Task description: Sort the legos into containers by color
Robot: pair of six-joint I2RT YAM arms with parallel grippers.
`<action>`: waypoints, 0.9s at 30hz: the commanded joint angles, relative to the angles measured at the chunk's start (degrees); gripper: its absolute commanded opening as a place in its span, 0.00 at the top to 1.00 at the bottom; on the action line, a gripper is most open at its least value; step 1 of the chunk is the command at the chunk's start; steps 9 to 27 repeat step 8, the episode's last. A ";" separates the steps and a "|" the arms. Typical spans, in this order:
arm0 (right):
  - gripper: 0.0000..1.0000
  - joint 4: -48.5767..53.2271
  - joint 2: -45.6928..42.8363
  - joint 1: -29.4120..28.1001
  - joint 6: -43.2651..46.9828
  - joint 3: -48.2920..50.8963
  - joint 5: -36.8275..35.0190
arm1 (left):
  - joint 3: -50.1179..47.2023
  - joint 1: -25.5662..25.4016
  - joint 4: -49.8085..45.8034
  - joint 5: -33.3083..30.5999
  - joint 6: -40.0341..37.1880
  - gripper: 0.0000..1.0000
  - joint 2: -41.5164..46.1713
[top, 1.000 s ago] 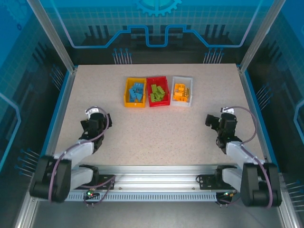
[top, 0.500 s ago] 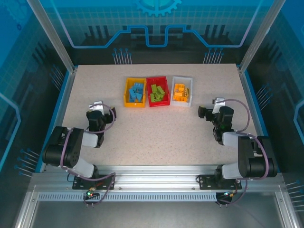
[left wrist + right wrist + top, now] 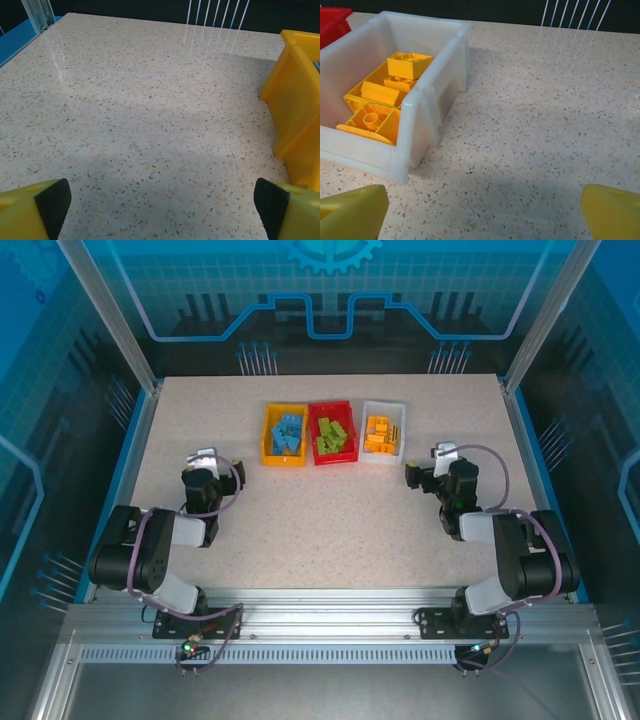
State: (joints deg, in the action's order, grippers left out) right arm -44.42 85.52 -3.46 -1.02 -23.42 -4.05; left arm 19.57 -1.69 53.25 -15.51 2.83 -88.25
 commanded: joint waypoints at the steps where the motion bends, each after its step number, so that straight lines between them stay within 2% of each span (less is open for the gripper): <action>1: 0.00 0.48 0.62 -0.57 1.17 -0.92 -1.48 | 1.08 0.57 1.23 1.18 -0.19 0.01 -0.43; 27: 0.00 0.42 0.62 -0.42 1.06 -0.85 -1.47 | 1.17 0.57 1.06 1.19 -0.26 0.01 -0.43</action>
